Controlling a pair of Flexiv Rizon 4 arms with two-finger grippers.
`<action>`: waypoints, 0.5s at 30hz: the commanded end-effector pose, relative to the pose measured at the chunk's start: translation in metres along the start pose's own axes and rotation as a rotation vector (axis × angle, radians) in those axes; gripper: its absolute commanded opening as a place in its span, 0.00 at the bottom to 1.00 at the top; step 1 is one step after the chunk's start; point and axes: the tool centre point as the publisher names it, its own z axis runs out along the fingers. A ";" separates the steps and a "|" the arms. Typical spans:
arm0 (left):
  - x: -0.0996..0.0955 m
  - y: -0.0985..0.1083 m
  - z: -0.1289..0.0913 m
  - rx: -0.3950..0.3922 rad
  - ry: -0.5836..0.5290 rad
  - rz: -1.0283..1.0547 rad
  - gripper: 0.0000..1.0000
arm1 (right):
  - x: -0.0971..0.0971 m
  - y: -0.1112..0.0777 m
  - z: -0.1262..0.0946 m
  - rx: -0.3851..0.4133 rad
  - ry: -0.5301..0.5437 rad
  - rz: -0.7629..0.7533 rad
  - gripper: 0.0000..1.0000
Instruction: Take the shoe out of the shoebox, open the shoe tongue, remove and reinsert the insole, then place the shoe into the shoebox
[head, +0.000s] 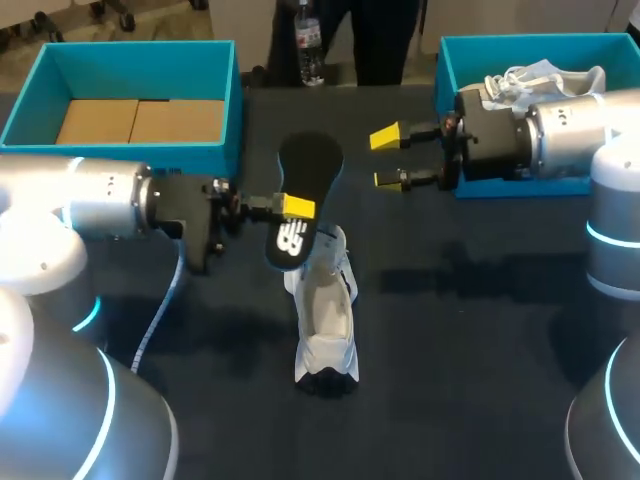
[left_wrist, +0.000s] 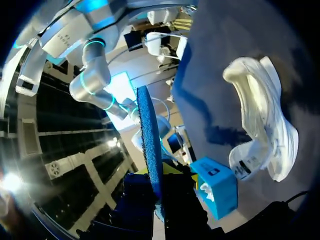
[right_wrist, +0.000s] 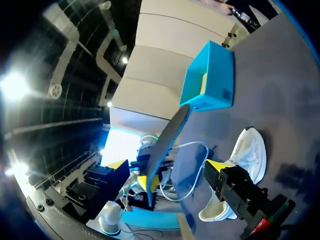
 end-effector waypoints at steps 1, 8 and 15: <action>0.012 0.009 0.024 -0.027 -0.009 0.024 0.00 | 0.003 -0.006 0.015 -0.013 -0.019 0.001 1.00; 0.019 0.014 0.033 -0.068 -0.005 0.056 0.00 | 0.002 -0.017 0.027 -0.020 -0.001 0.025 1.00; 0.025 0.014 0.034 -0.093 -0.021 0.039 0.00 | 0.002 -0.020 0.032 -0.027 0.008 0.032 0.91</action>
